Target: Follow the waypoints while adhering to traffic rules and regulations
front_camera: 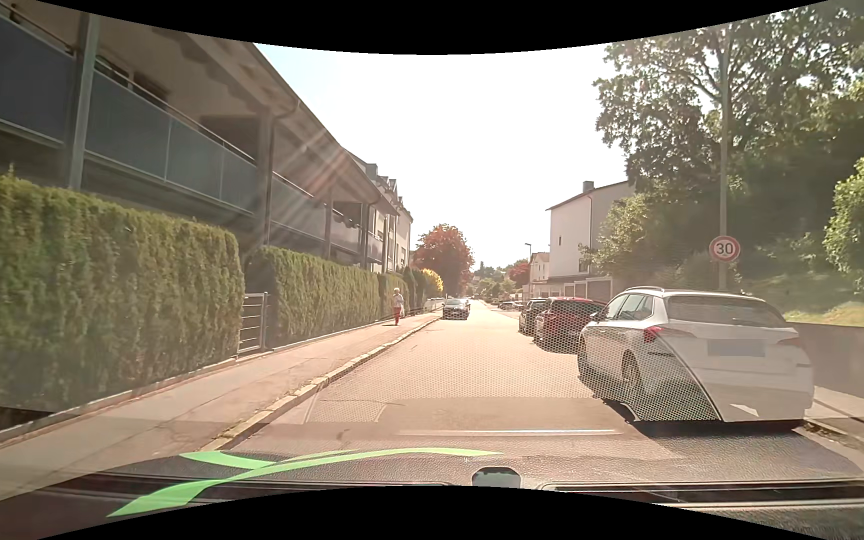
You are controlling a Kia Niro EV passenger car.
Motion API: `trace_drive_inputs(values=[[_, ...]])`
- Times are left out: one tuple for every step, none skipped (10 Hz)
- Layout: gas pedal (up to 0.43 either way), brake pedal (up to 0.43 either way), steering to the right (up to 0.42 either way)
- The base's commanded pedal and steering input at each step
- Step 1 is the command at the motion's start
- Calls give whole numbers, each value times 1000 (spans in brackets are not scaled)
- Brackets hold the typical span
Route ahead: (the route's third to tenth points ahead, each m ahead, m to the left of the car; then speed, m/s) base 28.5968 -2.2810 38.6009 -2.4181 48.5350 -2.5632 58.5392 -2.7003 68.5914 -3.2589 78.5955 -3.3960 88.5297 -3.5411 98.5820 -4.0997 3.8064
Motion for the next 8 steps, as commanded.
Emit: trace_drive_inputs(values=[[98, 0, 57], [87, 0, 52], [110, 0, 51], [150, 0, 53], [177, 0, 53], [189, 0, 53], [189, 0, 51], [189, 0, 43]])
